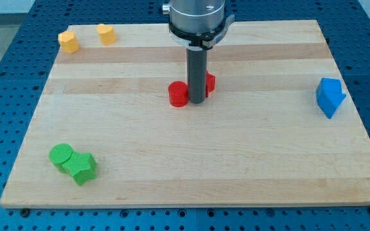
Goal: Push the yellow heart to the top left of the board
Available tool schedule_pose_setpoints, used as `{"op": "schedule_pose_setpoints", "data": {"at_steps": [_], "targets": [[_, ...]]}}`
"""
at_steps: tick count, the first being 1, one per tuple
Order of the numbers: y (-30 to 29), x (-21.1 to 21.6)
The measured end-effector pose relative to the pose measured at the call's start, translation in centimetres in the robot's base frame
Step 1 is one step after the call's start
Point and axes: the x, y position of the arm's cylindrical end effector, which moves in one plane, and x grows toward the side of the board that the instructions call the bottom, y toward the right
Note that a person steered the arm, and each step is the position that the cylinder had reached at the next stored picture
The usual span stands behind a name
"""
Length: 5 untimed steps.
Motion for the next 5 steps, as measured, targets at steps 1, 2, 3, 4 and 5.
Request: {"op": "schedule_pose_setpoints", "data": {"at_steps": [1, 2, 3, 4, 5], "targets": [[1.8, -1.0], [3.1, -0.6], [4.6, -2.7], [6.4, -6.4], [5.7, -12.4]]}}
